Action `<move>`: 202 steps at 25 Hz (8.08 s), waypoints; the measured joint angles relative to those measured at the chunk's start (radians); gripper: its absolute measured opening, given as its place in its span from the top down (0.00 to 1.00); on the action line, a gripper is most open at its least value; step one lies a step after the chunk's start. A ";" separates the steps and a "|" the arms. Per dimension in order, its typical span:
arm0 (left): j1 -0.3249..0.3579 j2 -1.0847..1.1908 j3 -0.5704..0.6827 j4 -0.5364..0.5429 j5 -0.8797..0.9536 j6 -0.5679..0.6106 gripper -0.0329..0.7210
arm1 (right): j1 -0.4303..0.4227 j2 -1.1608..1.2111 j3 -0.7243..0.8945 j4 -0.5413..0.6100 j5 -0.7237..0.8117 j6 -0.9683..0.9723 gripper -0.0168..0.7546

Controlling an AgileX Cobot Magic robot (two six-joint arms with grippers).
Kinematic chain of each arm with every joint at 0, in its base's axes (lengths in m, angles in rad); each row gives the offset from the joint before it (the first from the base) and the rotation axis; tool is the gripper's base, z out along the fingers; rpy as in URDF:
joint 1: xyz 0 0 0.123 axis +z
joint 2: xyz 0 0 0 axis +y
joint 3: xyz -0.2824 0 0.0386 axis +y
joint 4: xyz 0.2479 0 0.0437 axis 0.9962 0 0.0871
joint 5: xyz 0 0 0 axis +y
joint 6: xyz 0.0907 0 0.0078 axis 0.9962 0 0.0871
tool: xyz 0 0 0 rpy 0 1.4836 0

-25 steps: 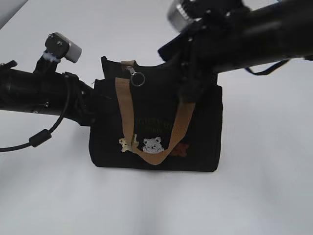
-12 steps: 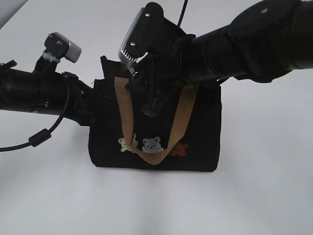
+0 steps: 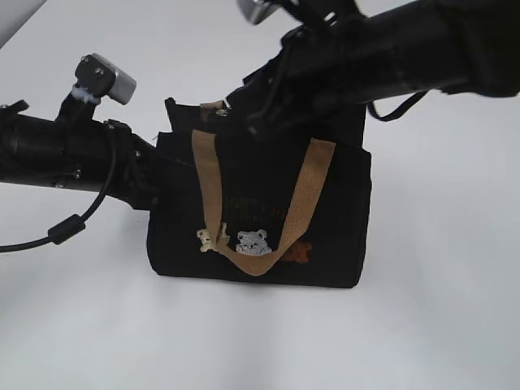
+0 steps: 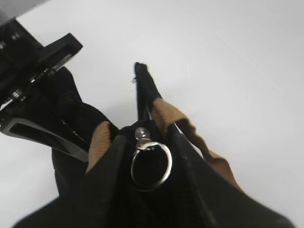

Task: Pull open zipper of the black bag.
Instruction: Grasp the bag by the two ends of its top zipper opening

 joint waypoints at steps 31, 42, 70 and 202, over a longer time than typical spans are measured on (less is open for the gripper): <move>0.001 -0.001 0.000 0.000 -0.032 0.000 0.87 | -0.006 -0.028 -0.003 -0.377 0.135 0.474 0.72; 0.001 -0.001 0.000 0.000 -0.031 0.000 0.87 | -0.005 0.013 -0.023 -0.320 0.135 0.604 0.47; 0.001 -0.001 0.000 -0.003 -0.041 0.000 0.87 | -0.047 0.216 -0.210 -0.199 0.250 1.008 0.48; 0.003 -0.001 0.002 -0.008 -0.055 0.001 0.87 | -0.169 0.382 -0.238 0.152 0.539 0.892 0.33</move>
